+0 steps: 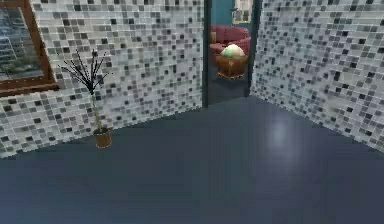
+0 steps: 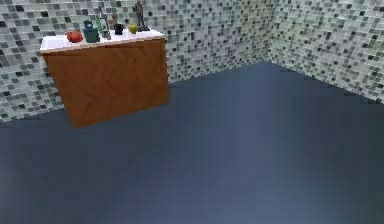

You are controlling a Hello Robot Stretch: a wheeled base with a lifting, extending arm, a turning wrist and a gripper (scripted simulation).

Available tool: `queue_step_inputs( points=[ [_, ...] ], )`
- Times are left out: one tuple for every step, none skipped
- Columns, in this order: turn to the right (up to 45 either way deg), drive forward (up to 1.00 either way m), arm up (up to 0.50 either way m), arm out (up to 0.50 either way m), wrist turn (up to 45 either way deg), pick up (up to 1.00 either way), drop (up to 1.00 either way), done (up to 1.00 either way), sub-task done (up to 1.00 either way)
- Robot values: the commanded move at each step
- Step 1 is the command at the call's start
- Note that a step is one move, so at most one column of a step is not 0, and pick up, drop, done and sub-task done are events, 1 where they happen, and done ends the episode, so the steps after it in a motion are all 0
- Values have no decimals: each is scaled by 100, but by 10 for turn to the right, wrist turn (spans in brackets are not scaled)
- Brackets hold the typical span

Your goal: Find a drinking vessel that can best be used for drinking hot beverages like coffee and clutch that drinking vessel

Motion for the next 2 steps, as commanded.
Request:
queue_step_inputs(
  points=[
    [450, 0, 0, 0, 0, 0, 0, 0, 0],
    [150, 0, 0, 0, 0, 0, 0, 0, 0]
  ],
)
